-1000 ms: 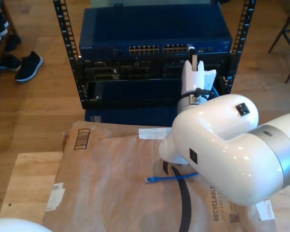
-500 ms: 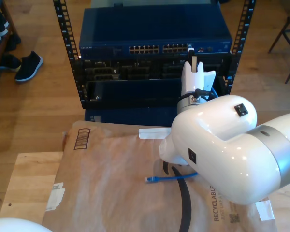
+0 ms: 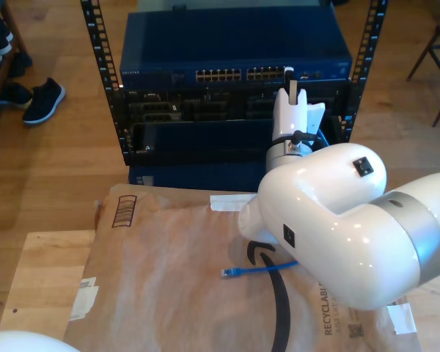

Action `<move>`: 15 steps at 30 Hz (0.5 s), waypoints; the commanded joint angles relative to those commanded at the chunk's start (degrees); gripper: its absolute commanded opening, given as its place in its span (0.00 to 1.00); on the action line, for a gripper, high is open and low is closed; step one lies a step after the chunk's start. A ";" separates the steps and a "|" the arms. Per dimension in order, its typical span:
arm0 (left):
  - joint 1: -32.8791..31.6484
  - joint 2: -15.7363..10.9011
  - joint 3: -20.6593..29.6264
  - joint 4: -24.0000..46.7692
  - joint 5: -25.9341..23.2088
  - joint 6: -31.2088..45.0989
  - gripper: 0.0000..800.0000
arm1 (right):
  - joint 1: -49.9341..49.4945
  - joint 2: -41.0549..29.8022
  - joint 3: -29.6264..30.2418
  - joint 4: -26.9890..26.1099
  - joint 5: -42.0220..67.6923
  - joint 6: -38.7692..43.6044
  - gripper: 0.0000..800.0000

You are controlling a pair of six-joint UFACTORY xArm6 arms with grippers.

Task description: Grab the cable and plug it in

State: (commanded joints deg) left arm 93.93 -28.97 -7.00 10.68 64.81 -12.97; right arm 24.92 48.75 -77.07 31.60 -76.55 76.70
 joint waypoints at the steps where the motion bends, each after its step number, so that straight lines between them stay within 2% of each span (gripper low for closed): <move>1: 0.00 0.00 0.00 0.00 0.00 0.00 1.00 | 0.00 0.00 -0.09 -0.09 0.09 0.00 0.00; 4: 0.00 0.00 0.00 0.00 0.00 0.00 1.00 | 0.00 -0.09 0.00 -0.09 0.00 0.00 0.00; 6: 0.00 0.00 0.00 0.00 0.00 0.00 1.00 | 0.09 -0.26 0.44 -0.35 -0.09 0.00 0.15; 7: 0.00 0.00 0.00 0.00 0.00 0.00 1.00 | 0.18 -0.35 0.62 -0.44 -0.26 0.00 0.18; 9: 0.00 0.00 0.00 0.00 0.00 0.00 1.00 | 0.09 -0.70 2.29 -0.53 -0.35 0.00 0.30; 15: 0.00 0.00 0.00 0.00 0.00 0.00 1.00 | 0.53 -5.80 11.43 -0.53 -0.70 1.41 0.32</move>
State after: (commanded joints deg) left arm 93.93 -28.97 -7.00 10.68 64.81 -12.97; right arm 25.45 42.95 -65.64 31.08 -77.25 78.11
